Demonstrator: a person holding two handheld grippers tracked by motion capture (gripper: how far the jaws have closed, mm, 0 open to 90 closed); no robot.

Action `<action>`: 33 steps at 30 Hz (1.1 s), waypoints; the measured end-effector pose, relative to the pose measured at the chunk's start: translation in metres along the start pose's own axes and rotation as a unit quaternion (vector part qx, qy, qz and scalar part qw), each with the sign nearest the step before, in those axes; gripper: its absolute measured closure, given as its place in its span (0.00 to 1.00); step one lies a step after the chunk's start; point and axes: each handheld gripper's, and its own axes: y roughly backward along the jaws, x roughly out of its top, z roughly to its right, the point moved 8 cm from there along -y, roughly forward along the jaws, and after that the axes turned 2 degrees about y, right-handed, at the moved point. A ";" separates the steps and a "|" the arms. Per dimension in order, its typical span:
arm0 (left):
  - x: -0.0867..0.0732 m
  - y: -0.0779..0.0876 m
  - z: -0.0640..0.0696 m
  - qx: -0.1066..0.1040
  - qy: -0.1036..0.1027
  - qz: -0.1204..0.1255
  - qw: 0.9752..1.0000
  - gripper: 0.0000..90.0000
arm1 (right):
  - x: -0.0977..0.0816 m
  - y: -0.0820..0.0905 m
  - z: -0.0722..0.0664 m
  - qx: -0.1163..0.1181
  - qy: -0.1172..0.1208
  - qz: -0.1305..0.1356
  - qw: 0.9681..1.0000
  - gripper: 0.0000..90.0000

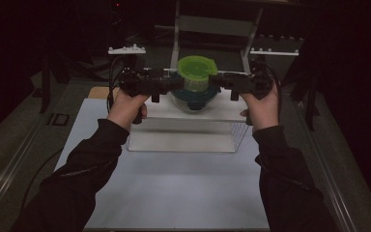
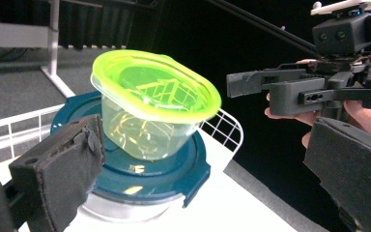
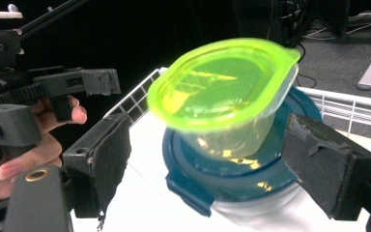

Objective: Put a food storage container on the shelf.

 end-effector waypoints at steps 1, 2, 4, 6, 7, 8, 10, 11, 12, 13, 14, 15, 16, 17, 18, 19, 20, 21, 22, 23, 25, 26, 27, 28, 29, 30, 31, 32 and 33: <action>-0.002 0.002 0.002 -0.003 0.000 0.003 1.000 0.00 | -0.003 0.001 -0.001 0.003 0.000 0.000 1.000 0.19; -0.004 0.004 0.003 -0.006 -0.002 0.005 1.000 0.00 | -0.006 0.002 -0.002 0.008 0.001 0.001 1.000 0.19; -0.010 0.006 0.006 -0.009 -0.007 0.005 1.000 0.00 | -0.014 0.003 -0.004 0.012 0.007 -0.003 1.000 0.19; -0.017 0.007 0.008 -0.010 -0.015 0.000 1.000 0.00 | -0.021 0.006 -0.007 0.019 0.011 0.002 1.000 0.18; -0.020 0.007 0.010 -0.013 -0.016 0.000 1.000 0.00 | -0.025 0.007 -0.007 0.020 0.012 0.001 1.000 0.18; -0.023 0.007 0.011 -0.014 -0.018 -0.003 1.000 0.00 | -0.029 0.008 -0.007 0.021 0.015 0.002 1.000 0.18; -0.030 0.008 0.014 -0.018 -0.021 -0.007 1.000 0.00 | -0.037 0.009 -0.007 0.020 0.021 -0.002 1.000 0.18; -0.034 0.009 0.015 -0.019 -0.024 -0.011 0.999 0.00 | -0.040 0.011 -0.007 0.020 0.021 0.000 1.000 0.18; -0.034 0.009 0.015 -0.019 -0.024 -0.011 0.999 0.00 | -0.040 0.011 -0.007 0.020 0.021 0.000 1.000 0.18; -0.034 0.009 0.015 -0.019 -0.024 -0.011 0.999 0.00 | -0.044 0.012 -0.008 0.025 0.023 0.000 0.999 0.18; -0.044 0.009 0.020 -0.021 -0.042 -0.023 0.999 0.00 | -0.051 0.014 -0.009 0.027 0.028 0.001 0.999 0.18; -0.047 0.010 0.022 -0.021 -0.044 -0.025 0.998 0.00 | -0.053 0.014 -0.009 0.029 0.029 -0.001 0.999 0.18; -0.051 0.010 0.024 -0.020 -0.046 -0.028 0.998 0.00 | -0.057 0.014 -0.010 0.033 0.032 -0.003 0.999 0.18; -0.053 0.011 0.025 -0.021 -0.047 -0.028 0.998 0.00 | -0.061 0.013 -0.011 0.037 0.034 -0.005 0.999 0.18; -0.058 0.011 0.027 -0.023 -0.048 -0.027 0.998 0.00 | -0.065 0.013 -0.012 0.037 0.037 -0.009 0.999 0.18; -0.058 0.011 0.027 -0.023 -0.048 -0.027 0.998 0.00 | -0.065 0.013 -0.012 0.037 0.037 -0.009 0.999 0.18; -0.067 0.013 0.029 -0.021 -0.055 -0.028 0.998 0.00 | -0.076 0.013 -0.014 0.043 0.043 -0.007 0.998 0.18; -0.067 0.013 0.029 -0.021 -0.055 -0.028 0.998 0.00 | -0.076 0.013 -0.014 0.043 0.043 -0.007 0.998 0.18; -0.070 0.014 0.030 -0.020 -0.058 -0.026 0.998 0.00 | -0.084 0.013 -0.014 0.049 0.042 -0.007 0.998 0.18; -0.073 0.015 0.030 -0.020 -0.058 -0.025 0.998 0.00 | -0.084 0.013 -0.014 0.049 0.042 -0.007 0.998 0.18; -0.080 0.017 0.031 -0.021 -0.056 -0.023 0.998 0.00 | -0.093 0.014 -0.015 0.054 0.044 -0.006 0.998 0.18; -0.084 0.018 0.031 -0.023 -0.057 -0.025 0.998 0.00 | -0.101 0.013 -0.014 0.056 0.041 -0.007 0.998 0.18; -0.089 0.019 0.031 -0.023 -0.059 -0.029 0.998 0.00 | -0.106 0.013 -0.013 0.060 0.039 -0.006 0.997 0.18; -0.093 0.020 0.031 -0.023 -0.061 -0.032 0.997 0.00 | -0.110 0.013 -0.013 0.062 0.036 -0.007 0.997 0.18; -0.098 0.021 0.031 -0.024 -0.061 -0.032 0.997 0.00 | -0.115 0.013 -0.013 0.063 0.035 -0.008 0.997 0.18; -0.102 0.022 0.031 -0.024 -0.060 -0.033 0.997 0.00 | -0.120 0.013 -0.012 0.066 0.035 -0.008 0.997 0.18; -0.106 0.023 0.031 -0.025 -0.060 -0.033 0.997 0.00 | -0.125 0.013 -0.012 0.065 0.036 -0.012 0.997 0.18; -0.110 0.024 0.031 -0.022 -0.064 -0.034 0.997 0.00 | -0.129 0.012 -0.011 0.063 0.037 -0.015 0.997 0.18; -0.114 0.025 0.030 -0.019 -0.068 -0.037 0.997 0.00 | -0.129 0.012 -0.011 0.063 0.037 -0.015 0.997 0.18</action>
